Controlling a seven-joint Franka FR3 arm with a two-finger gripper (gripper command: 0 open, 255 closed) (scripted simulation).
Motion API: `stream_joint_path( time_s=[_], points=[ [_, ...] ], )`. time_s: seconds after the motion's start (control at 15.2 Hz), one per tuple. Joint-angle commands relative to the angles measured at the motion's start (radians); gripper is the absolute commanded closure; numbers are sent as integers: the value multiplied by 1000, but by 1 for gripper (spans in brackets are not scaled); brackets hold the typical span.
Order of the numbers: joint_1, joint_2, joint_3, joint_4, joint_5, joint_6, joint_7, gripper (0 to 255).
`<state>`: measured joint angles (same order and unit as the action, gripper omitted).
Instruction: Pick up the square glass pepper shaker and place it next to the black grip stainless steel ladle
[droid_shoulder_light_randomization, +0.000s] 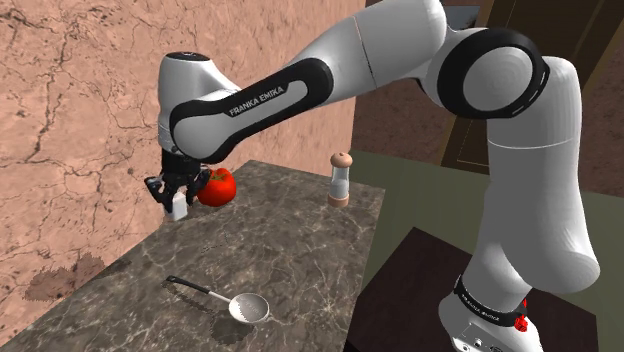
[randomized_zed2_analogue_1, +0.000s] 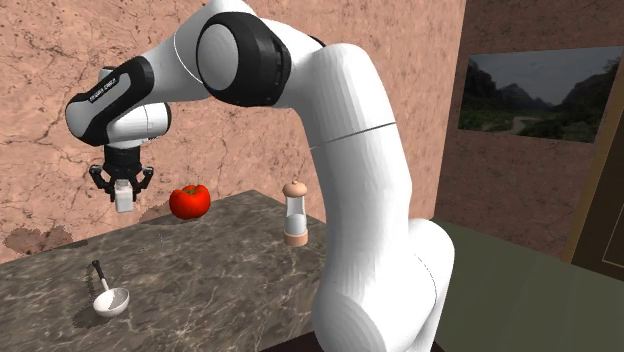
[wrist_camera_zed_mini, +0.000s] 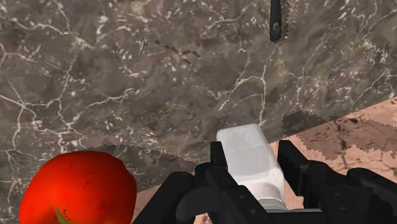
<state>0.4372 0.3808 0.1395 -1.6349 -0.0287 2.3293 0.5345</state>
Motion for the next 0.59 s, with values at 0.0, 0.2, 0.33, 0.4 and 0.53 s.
stream_joint_path(
  time_s=[0.0, 0.2, 0.33, 0.4, 0.53],
  points=[
    [1, 10, -1, -13, -2, 24, 2, 255],
    [2, 24, -2, -34, -4, 58, 3, 255],
    [3, 34, -3, -46, -6, 81, 3, 255],
    [3, 40, -3, -52, -7, 92, 4, 255],
    [4, 51, -4, -63, -9, 115, 4, 255]
  ],
)
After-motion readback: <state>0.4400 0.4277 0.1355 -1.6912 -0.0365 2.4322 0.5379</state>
